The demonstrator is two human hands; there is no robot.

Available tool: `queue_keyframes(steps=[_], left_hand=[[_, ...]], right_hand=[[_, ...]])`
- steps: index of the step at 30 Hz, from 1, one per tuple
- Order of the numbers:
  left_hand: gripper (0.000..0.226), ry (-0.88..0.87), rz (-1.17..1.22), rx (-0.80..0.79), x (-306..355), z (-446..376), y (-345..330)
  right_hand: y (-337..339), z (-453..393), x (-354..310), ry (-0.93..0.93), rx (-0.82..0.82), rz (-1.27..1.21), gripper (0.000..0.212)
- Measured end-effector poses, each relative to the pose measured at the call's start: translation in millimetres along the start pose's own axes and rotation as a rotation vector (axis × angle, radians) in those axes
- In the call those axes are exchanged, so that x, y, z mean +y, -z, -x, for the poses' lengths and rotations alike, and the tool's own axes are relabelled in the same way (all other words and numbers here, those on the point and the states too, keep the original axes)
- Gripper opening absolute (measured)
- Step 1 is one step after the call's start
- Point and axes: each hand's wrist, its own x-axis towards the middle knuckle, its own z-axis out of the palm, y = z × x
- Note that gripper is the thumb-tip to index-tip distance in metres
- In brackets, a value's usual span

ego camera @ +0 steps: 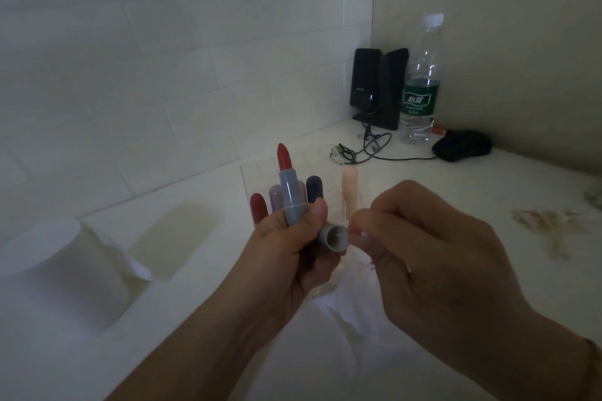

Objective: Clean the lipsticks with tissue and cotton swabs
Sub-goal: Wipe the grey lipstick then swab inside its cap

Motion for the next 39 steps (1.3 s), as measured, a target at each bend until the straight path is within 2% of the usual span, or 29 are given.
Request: queue_keyframes(steps=[6,8,11,12,15,18,23,28,30,33,36,39], left_hand=[[0.025,-0.157,-0.11,0.029,0.1,-0.7,0.7],[0.031,-0.229,-0.231,0.031,-1.0,-0.4,1.2],[0.029,-0.332,-0.38,0.029,-1.6,-0.5,2.5],[0.027,-0.35,-0.392,0.035,-1.7,-1.2,3.3],[0.024,-0.363,-0.372,0.053,-2.3,-2.7,5.1],[0.026,-0.352,-0.348,0.034,-3.0,-2.6,4.0],[0.025,-0.374,-0.343,0.034,-3.7,-3.3,5.3],[0.023,-0.364,-0.324,0.045,-4.5,-4.4,5.9],[0.025,-0.385,-0.358,0.045,-4.8,-4.9,5.2],[0.026,-0.418,-0.352,0.064,-4.9,-6.1,8.2],[0.03,-0.426,-0.389,0.05,-5.5,-6.2,8.2],[0.038,-0.45,-0.429,0.054,-6.7,-5.3,3.9]], right_hand=[[-5.1,3.1,3.3,0.089,-0.084,0.191,0.014],[-5.5,3.3,5.9,0.102,-0.138,0.21,0.015],[-6.0,0.6,3.9,0.076,-0.205,0.269,0.017],[-7.5,0.7,3.3,0.048,-0.205,0.244,0.016],[-10.0,1.4,3.3,0.008,-0.21,0.057,0.032],[-8.2,0.0,10.6,-0.082,-0.161,-0.146,0.023],[-15.6,2.8,4.9,-0.083,-0.116,-0.018,0.019],[-10.9,0.1,9.8,-0.206,-0.123,-0.243,0.028],[-11.3,-2.5,9.5,-0.196,-0.111,-0.171,0.032],[-12.9,-0.5,3.8,-0.107,-0.149,-0.145,0.026],[-7.6,-1.5,8.6,-0.142,-0.132,-0.238,0.023],[-7.6,-4.4,12.3,-0.153,-0.135,-0.128,0.027]])
